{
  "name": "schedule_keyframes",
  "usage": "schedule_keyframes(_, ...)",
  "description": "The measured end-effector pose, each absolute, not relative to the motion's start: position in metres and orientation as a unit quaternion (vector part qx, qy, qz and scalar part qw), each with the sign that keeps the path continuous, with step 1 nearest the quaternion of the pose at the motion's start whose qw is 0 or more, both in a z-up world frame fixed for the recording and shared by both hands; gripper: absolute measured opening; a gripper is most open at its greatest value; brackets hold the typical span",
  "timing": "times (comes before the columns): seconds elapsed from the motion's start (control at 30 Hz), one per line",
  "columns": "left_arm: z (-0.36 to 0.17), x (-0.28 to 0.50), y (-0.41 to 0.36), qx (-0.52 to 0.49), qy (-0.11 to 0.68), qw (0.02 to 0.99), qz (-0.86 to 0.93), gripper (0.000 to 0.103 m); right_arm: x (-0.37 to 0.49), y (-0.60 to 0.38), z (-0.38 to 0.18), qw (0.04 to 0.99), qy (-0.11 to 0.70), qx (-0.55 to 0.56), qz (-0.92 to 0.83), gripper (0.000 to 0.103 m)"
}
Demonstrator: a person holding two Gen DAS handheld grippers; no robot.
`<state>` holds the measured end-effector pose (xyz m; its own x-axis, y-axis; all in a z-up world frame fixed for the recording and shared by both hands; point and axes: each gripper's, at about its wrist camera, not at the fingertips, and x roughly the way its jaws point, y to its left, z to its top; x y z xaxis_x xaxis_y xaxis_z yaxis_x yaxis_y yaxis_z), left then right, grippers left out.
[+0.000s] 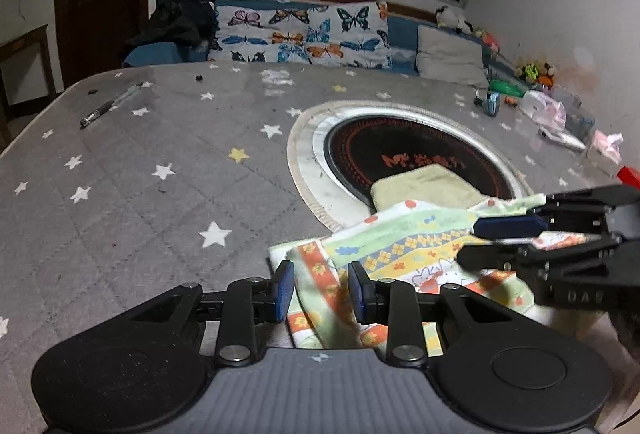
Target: Fold clothes
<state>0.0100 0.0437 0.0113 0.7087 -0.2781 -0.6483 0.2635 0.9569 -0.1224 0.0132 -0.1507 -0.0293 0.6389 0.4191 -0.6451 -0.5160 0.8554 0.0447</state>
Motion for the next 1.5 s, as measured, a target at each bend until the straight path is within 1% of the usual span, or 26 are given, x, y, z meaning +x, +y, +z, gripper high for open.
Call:
schedule_keyframes(0.2,0.017,0.002,0.044,-0.013,0.345,0.925,-0.155,0.031,-0.018,-0.131,-0.018,0.893,0.314,-0.091,0.310,0.033)
schedule_keyframes(0.4,0.010,0.000,0.046,-0.022,0.357,0.923,-0.145,0.031,-0.050,-0.099,-0.029,0.864,0.319,-0.113,0.373,0.033)
schedule_keyframes(0.47,0.009,-0.002,0.049,-0.027,0.359,0.922,-0.140,0.032,-0.060,-0.090,-0.036,0.857,0.321,-0.131,0.380,0.033)
schedule_keyframes(0.57,0.010,-0.006,0.056,-0.041,0.359,0.923,-0.132,0.034,-0.074,-0.082,-0.036,0.858,0.301,-0.161,0.383,0.033)
schedule_keyframes(0.67,0.006,-0.007,0.065,-0.063,0.368,0.920,-0.123,0.034,-0.080,-0.080,-0.032,0.855,0.297,-0.160,0.393,0.036)
schedule_keyframes(0.8,0.003,-0.008,0.074,-0.082,0.375,0.917,-0.111,0.034,-0.083,-0.078,-0.035,0.855,0.298,-0.171,0.388,0.037)
schedule_keyframes(1.0,0.006,-0.010,0.088,-0.130,0.376,0.912,-0.097,0.043,-0.091,-0.067,-0.032,0.854,0.279,-0.197,0.392,0.040)
schedule_keyframes(1.07,0.008,-0.012,0.092,-0.153,0.374,0.909,-0.097,0.048,-0.091,-0.061,-0.035,0.851,0.277,-0.210,0.394,0.040)
schedule_keyframes(1.2,0.009,-0.015,0.099,-0.200,0.374,0.900,-0.098,0.053,-0.085,-0.051,-0.045,0.848,0.281,-0.235,0.383,0.040)
schedule_keyframes(1.23,0.008,-0.015,0.100,-0.211,0.375,0.898,-0.094,0.057,-0.083,-0.049,-0.047,0.848,0.281,-0.240,0.380,0.040)
schedule_keyframes(1.3,0.005,-0.016,0.102,-0.233,0.377,0.892,-0.088,0.059,-0.083,-0.047,-0.049,0.847,0.282,-0.246,0.377,0.039)
schedule_keyframes(1.37,0.001,-0.016,0.105,-0.255,0.380,0.885,-0.086,0.061,-0.082,-0.046,-0.050,0.849,0.283,-0.246,0.373,0.033)
schedule_keyframes(1.43,-0.002,-0.016,0.106,-0.277,0.381,0.878,-0.086,0.066,-0.080,-0.048,-0.049,0.852,0.285,-0.238,0.368,0.024)
schedule_keyframes(1.47,-0.003,-0.016,0.107,-0.285,0.380,0.876,-0.085,0.068,-0.078,-0.051,-0.047,0.854,0.289,-0.227,0.369,0.022)
schedule_keyframes(1.5,-0.003,-0.016,0.108,-0.296,0.381,0.872,-0.083,0.069,-0.076,-0.054,-0.044,0.856,0.292,-0.211,0.370,0.018)
